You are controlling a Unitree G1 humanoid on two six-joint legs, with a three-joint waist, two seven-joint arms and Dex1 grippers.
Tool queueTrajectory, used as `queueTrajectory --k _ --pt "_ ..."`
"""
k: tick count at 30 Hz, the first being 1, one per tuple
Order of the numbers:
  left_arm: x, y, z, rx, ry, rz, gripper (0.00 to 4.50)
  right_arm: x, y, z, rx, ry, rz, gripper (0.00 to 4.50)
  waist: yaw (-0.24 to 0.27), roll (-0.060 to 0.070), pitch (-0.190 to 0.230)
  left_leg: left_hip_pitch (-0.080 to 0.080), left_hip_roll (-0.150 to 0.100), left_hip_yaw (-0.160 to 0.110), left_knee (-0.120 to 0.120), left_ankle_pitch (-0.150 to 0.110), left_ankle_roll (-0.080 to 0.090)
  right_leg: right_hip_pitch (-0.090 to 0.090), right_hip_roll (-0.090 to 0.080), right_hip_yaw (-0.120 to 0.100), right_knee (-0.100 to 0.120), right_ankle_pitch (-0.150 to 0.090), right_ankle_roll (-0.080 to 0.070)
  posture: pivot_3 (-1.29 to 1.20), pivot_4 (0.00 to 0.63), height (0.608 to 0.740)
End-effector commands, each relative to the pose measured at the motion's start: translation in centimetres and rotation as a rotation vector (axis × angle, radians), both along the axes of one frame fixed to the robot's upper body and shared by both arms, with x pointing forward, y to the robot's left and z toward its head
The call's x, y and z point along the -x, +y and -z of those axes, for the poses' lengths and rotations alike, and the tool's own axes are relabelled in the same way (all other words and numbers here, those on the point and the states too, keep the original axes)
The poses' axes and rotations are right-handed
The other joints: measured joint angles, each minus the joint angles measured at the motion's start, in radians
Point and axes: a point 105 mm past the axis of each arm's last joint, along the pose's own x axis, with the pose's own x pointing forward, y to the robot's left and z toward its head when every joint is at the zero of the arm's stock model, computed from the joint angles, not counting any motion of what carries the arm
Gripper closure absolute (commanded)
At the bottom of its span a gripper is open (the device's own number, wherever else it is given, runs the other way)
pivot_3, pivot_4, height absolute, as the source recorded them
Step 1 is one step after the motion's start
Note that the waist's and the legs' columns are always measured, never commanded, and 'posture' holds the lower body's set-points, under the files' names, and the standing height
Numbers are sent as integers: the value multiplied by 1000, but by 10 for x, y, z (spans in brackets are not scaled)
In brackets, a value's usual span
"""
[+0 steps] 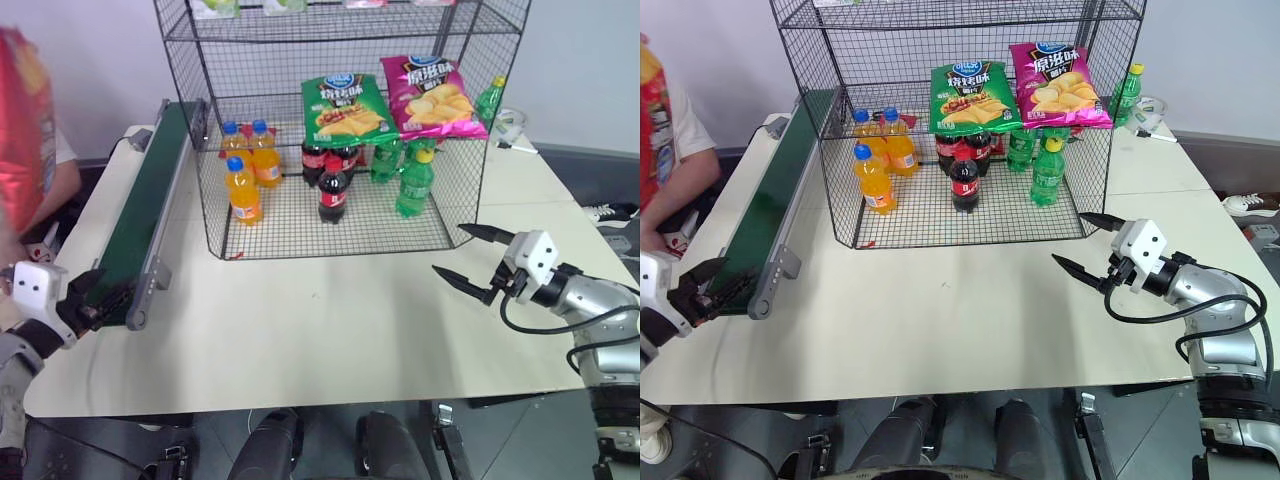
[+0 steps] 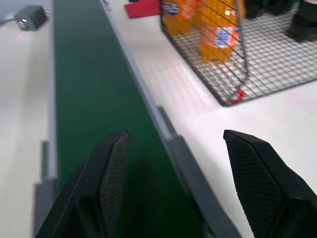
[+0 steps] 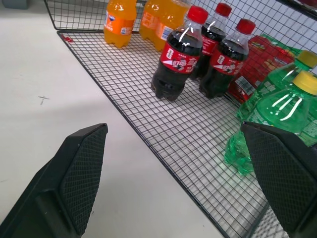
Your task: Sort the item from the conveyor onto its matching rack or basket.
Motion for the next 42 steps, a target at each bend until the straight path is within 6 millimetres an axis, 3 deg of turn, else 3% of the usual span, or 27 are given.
queueTrajectory --k 1,14,22,26,34,42 --pt "5 6 -23 5 -118 -24 1333 -2 11 -15 -20 -58 -37 0 0 0 0 0 0 0 0 0 0 0 0 0 0 0 0 0 150 740" --pt "2 9 -26 -135 -171 -41 1333 -2 20 -14 -28 -50 -73 0 1 0 0 -1 0 0 0 0 0 0 0 0 -3 1 -1 0 150 740" --pt "1 6 -24 -101 -172 -21 1333 -2 21 -11 -15 -52 -79 0 0 0 0 -1 0 0 0 0 0 0 0 0 -3 1 -1 0 150 740" --pt "7 3 -26 -72 -178 15 61 -1 22 -10 -23 -47 -84 0 0 0 0 -1 0 0 0 0 0 0 0 0 -3 1 -1 0 150 740" --pt "12 5 -25 -145 -195 1 20 -3 27 -12 -42 -45 -103 0 1 0 0 -1 0 0 0 0 0 0 0 0 -3 1 -1 0 150 740" --pt "25 14 -23 -374 -272 -55 20 13 69 -7 -143 53 -256 0 -2 0 0 -2 1 0 -1 -1 0 -1 0 0 -4 1 -1 0 150 740"
